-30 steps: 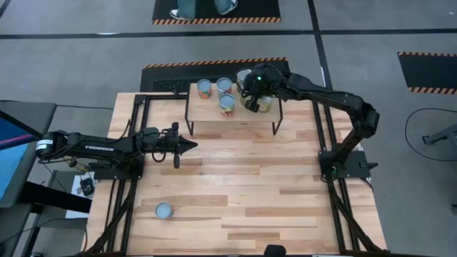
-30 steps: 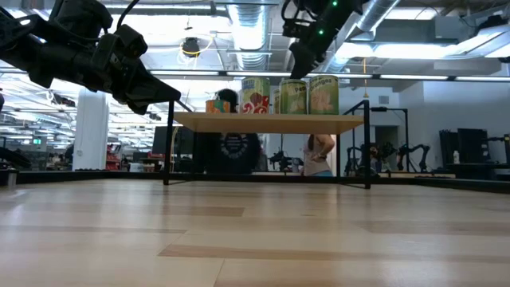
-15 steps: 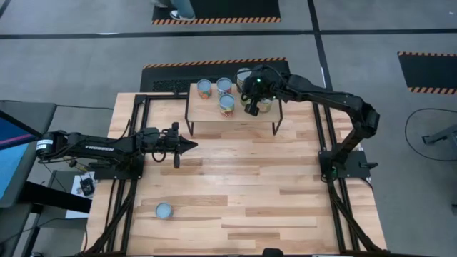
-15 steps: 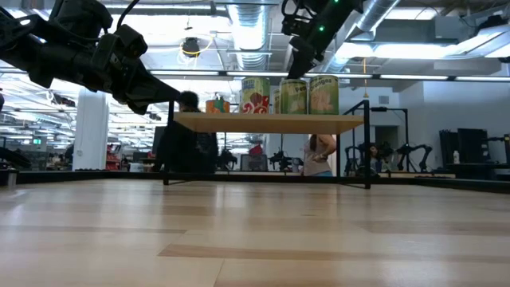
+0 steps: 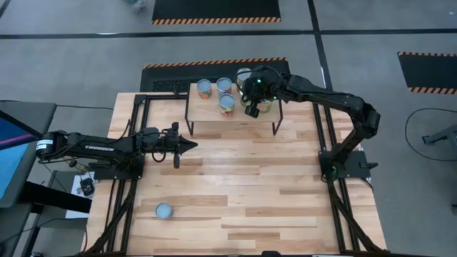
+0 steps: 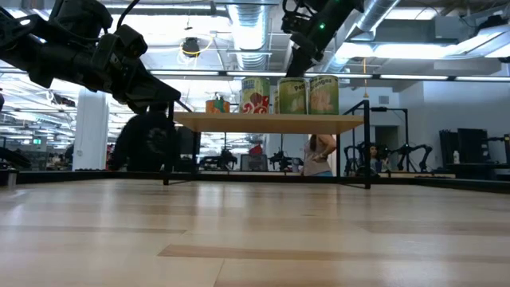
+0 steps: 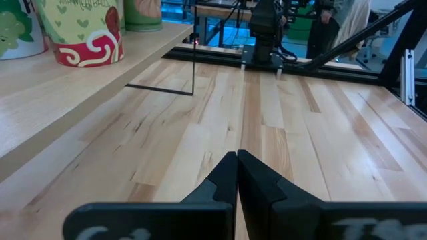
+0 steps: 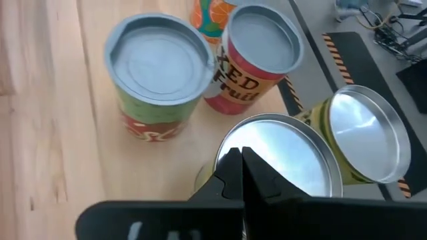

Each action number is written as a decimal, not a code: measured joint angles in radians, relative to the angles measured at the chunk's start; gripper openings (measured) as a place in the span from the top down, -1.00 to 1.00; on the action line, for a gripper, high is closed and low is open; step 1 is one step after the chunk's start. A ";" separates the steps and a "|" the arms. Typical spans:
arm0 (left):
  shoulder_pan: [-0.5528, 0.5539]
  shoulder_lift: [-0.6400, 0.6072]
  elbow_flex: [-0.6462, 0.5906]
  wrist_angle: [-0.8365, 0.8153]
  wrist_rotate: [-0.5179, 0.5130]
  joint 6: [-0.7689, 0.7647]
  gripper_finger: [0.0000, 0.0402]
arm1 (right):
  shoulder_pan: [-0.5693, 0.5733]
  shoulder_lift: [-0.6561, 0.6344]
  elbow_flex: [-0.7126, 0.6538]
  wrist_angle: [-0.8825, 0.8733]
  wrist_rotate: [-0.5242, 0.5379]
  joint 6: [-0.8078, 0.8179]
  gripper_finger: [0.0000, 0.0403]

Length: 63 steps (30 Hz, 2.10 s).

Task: Pick and place cans onto a shelf
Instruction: Adjust the canned fruits on the shelf

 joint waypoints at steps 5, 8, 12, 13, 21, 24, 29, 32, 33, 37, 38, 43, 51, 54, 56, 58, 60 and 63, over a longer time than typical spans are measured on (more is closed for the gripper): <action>0.000 0.000 0.000 0.000 0.000 0.000 1.00 | 0.000 0.000 0.000 0.000 -0.005 -0.002 0.97; 0.000 0.000 0.000 0.000 0.000 0.000 1.00 | 0.000 0.000 0.000 0.004 -0.005 -0.003 0.97; 0.000 0.000 0.000 0.000 0.000 0.000 1.00 | -0.001 0.003 0.035 -0.017 -0.004 -0.007 0.97; 0.000 0.000 0.000 0.000 0.000 -0.001 1.00 | -0.001 0.003 0.045 -0.009 -0.002 -0.014 0.97; 0.000 0.000 0.000 0.000 0.000 -0.001 1.00 | -0.025 0.003 0.081 -0.019 0.071 -0.012 0.97; 0.000 0.000 0.000 -0.001 0.000 -0.001 1.00 | -0.041 0.011 0.082 -0.057 0.072 0.001 0.97; 0.000 0.000 0.000 0.000 0.000 -0.001 1.00 | -0.055 0.028 0.082 -0.070 0.063 0.008 0.97; 0.000 0.000 0.000 0.000 0.000 0.000 1.00 | -0.051 0.040 0.083 -0.077 0.055 0.008 0.97; 0.000 0.000 0.000 -0.001 0.000 0.000 1.00 | -0.054 0.042 0.082 -0.077 0.054 0.008 0.97; 0.000 0.000 0.000 0.000 0.000 -0.001 1.00 | -0.046 0.051 0.084 -0.072 0.050 0.008 0.97; 0.000 0.000 0.000 0.000 0.000 0.000 1.00 | -0.045 0.051 0.084 -0.069 0.053 0.008 0.97; 0.000 0.000 0.000 0.000 0.000 0.000 1.00 | -0.034 0.049 0.084 -0.083 0.049 0.003 0.97; 0.000 0.000 0.000 -0.001 0.000 0.000 1.00 | -0.022 0.049 0.084 -0.096 0.048 0.001 0.97; 0.000 0.000 0.000 0.000 0.000 0.000 1.00 | -0.020 0.049 0.084 -0.099 0.046 0.001 0.97; 0.000 0.000 0.000 0.000 0.000 0.000 1.00 | -0.019 0.047 0.084 -0.101 0.038 0.001 0.97; 0.000 0.000 0.000 -0.001 0.000 0.000 1.00 | -0.019 0.042 0.084 -0.109 0.022 0.001 0.97; 0.000 0.000 0.000 -0.001 0.000 0.001 1.00 | -0.015 0.042 0.084 -0.109 0.022 0.001 0.97; 0.000 0.000 0.000 0.000 0.000 0.001 1.00 | -0.013 0.042 0.108 -0.149 0.017 0.001 0.97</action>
